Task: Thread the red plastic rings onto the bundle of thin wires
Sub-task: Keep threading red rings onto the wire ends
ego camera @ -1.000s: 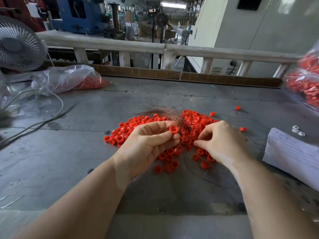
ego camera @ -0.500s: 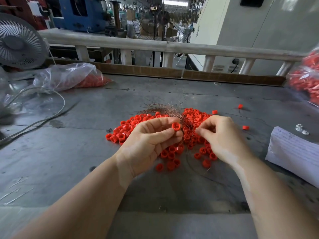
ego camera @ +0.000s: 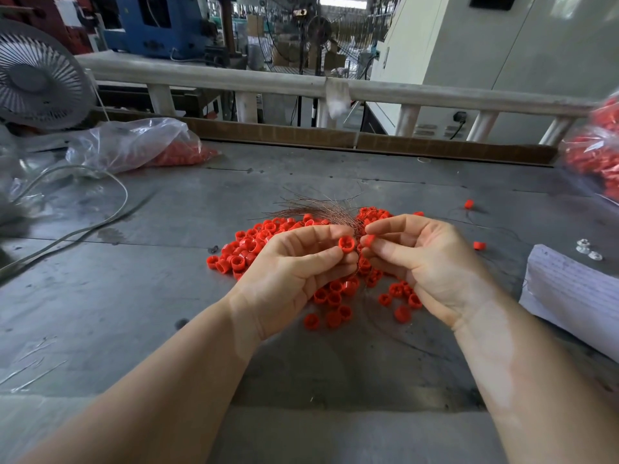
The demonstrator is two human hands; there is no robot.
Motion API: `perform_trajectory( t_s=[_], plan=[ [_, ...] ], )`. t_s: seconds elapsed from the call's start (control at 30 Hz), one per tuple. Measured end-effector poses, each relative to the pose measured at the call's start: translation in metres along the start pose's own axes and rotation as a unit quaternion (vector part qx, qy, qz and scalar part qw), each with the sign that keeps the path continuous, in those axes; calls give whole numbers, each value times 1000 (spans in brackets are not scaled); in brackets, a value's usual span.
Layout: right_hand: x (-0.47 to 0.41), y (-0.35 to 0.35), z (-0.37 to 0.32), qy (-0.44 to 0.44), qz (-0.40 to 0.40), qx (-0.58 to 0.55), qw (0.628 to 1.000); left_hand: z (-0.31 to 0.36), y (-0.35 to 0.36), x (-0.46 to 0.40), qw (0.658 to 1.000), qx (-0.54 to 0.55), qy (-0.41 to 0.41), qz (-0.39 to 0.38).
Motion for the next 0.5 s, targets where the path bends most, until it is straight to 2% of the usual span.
perform_trajectory(
  t_s=[0.5],
  plan=[
    [0,5,10,60,-18,-61,996,-2,0,0,1000,-16,-3,-3]
  ],
)
Point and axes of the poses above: each hand's wrist, its own x-axis away from the middle knuckle, its own y-axis out of the palm, z = x × y, the point moved 10 cm from there along -x, towards the middle knuckle, and after that the axes turned 6 degrees about z, right-handed, at the moved point
